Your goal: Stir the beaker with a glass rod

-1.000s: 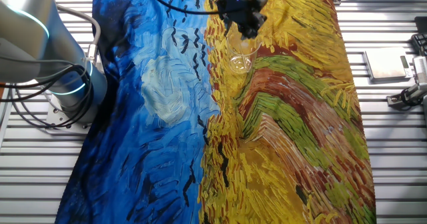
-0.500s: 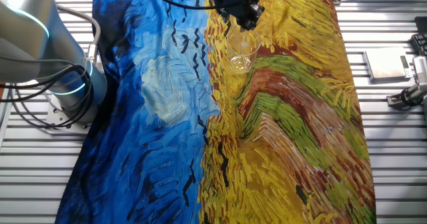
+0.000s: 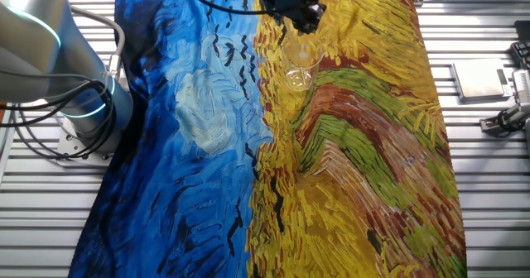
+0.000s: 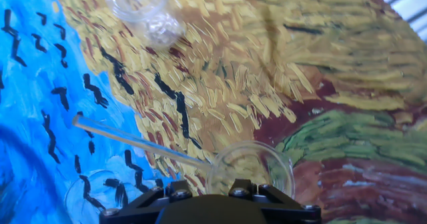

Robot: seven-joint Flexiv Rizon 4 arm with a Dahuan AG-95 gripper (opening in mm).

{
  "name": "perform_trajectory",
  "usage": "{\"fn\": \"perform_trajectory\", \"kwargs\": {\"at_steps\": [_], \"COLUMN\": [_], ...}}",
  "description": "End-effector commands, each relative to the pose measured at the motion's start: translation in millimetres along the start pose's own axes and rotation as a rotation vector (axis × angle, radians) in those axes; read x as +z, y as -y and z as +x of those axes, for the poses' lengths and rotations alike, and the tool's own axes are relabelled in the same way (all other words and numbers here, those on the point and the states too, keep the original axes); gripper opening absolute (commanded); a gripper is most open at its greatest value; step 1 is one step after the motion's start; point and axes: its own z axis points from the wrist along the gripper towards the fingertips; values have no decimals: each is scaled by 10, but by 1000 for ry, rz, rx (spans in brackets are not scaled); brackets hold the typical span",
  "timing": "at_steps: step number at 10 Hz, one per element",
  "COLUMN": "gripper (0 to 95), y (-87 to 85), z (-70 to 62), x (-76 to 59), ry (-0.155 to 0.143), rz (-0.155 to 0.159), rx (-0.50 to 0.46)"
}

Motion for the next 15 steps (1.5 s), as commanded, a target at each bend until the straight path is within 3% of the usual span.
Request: {"fn": "perform_trajectory", "kwargs": {"at_steps": [1, 5, 9, 15], "gripper": [380, 380, 380, 380], "y": [-3, -3, -40, -174], "z": [3, 3, -52, -105], "x": [-4, -4, -10, -58], "ry": [2, 24, 79, 101], "rz": [-4, -14, -19, -29], "rx": [-36, -65, -73, -82]}}
